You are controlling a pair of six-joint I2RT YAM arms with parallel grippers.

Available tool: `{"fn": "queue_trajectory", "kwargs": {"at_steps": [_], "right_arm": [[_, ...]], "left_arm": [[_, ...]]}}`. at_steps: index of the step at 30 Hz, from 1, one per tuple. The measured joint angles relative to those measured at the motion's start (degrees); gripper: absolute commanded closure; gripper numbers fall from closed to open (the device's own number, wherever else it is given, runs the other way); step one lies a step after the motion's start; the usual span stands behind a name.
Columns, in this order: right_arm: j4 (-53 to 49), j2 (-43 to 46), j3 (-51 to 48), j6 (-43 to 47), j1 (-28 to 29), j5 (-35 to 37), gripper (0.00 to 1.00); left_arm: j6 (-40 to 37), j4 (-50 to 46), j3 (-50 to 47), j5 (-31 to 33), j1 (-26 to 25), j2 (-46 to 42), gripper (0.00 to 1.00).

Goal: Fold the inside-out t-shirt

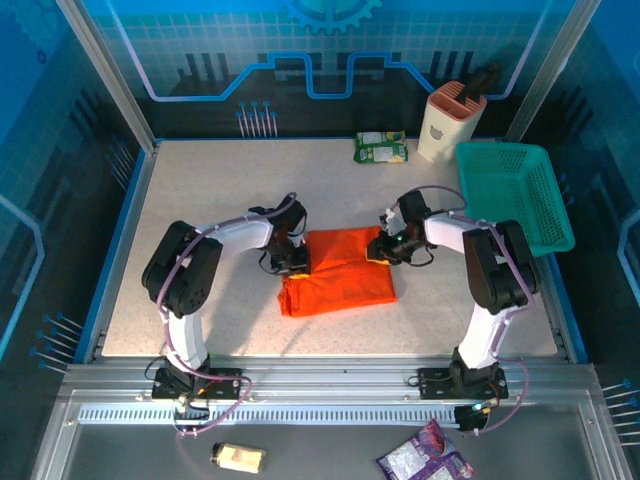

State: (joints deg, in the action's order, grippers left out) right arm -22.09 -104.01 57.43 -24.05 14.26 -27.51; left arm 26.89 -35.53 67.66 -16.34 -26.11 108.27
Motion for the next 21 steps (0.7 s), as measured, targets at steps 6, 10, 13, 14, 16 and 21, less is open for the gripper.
{"fn": "queue_trajectory", "kwargs": {"at_steps": [6, 10, 13, 14, 16, 21], "right_arm": [[-1.31, 6.82, -5.9, -4.48, 2.01, 2.16, 0.68], [-4.55, 8.2, -1.84, -5.35, 5.31, 5.2, 0.69], [-6.71, 7.06, 4.85, -5.31, 8.72, 6.43, 0.69], [-7.3, 6.12, 7.54, -5.27, 9.94, 6.56, 0.7], [-8.22, 3.5, 12.61, -4.85, 12.04, 6.73, 0.7], [-11.39, -4.94, 22.43, -3.34, 14.93, 8.55, 0.73]], "left_arm": [[-1.55, -1.16, 2.1, 0.0, 3.1, -0.04, 0.85], [-1.75, -2.01, 2.71, 0.0, 1.92, -2.21, 0.86], [-1.33, -2.8, 3.39, 0.0, -0.63, -4.85, 0.87], [-1.11, -2.82, 3.67, 0.0, -1.81, -5.55, 0.88], [0.13, -2.49, 3.93, 0.0, -4.72, -6.71, 0.89], [4.79, -0.28, 3.48, -0.17, -11.32, -7.17, 0.93]]}}
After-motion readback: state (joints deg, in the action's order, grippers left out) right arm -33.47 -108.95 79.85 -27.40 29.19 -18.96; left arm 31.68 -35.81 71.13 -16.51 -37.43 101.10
